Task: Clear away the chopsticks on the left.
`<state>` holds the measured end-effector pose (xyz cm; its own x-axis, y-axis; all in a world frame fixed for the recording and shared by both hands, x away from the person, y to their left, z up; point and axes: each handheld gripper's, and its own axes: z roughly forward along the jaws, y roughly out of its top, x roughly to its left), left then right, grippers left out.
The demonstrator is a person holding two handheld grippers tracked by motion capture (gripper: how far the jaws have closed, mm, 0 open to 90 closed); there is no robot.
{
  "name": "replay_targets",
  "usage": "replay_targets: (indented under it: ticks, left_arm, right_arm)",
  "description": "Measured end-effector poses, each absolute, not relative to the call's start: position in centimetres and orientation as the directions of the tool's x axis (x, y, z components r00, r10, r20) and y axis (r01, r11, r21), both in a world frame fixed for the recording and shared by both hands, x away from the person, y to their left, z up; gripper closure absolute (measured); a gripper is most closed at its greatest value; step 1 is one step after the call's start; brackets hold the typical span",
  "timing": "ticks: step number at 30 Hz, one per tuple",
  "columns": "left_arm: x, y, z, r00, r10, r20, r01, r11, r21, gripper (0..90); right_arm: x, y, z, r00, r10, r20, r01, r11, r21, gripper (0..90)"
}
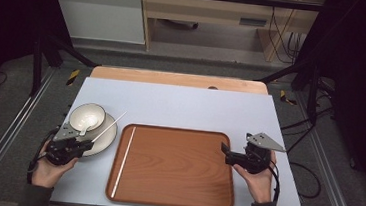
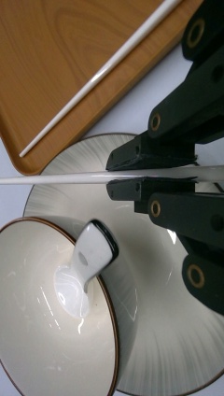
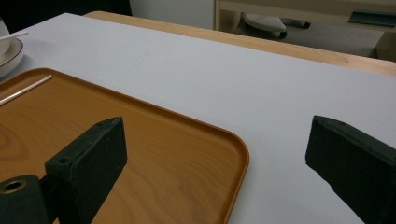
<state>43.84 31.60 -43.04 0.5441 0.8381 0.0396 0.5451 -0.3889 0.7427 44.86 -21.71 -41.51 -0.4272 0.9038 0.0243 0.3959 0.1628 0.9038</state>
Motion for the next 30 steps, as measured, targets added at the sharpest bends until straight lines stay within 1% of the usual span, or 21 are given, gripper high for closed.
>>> replay_targets:
  ticks: [2,3,8,15,17,25,27,30]
  left_arm:
    - [43.6,31.2,-42.7,0.535,0.843,0.044,0.543,-0.384,0.747,83.9]
    - [43.4,30.9,-42.6,0.520,0.853,0.036,0.542,-0.363,0.758,83.9]
    - [42.5,29.7,-42.2,0.494,0.868,0.057,0.519,-0.346,0.782,84.0]
    - [41.5,28.0,-42.1,0.453,0.890,0.041,0.504,-0.294,0.812,83.9]
    - [41.3,27.4,-42.1,0.439,0.898,0.022,0.500,-0.264,0.824,83.9]
    - [40.2,25.7,-41.8,0.412,0.911,0.012,0.504,-0.238,0.830,83.9]
    - [40.0,25.3,-41.6,0.409,0.912,0.022,0.497,-0.243,0.833,83.9]
    - [40.1,24.9,-41.4,0.390,0.921,0.007,0.504,-0.220,0.836,84.0]
  right_arm:
    - [44.8,-21.8,-41.5,-0.426,0.905,0.026,0.395,0.160,0.904,5.6]
    - [44.9,-21.8,-41.5,-0.423,0.906,0.024,0.396,0.160,0.904,5.6]
    - [44.8,-21.9,-41.4,-0.421,0.907,0.029,0.394,0.154,0.906,5.6]
    - [44.7,-22.0,-41.3,-0.419,0.908,0.024,0.387,0.154,0.909,5.5]
    - [44.7,-22.0,-41.2,-0.417,0.909,0.023,0.385,0.154,0.910,5.2]
    - [44.4,-22.1,-40.8,-0.409,0.912,0.025,0.378,0.145,0.915,5.1]
    - [44.3,-22.1,-40.8,-0.410,0.912,0.024,0.376,0.144,0.916,5.1]
    - [44.3,-22.1,-40.7,-0.407,0.913,0.029,0.377,0.138,0.916,5.2]
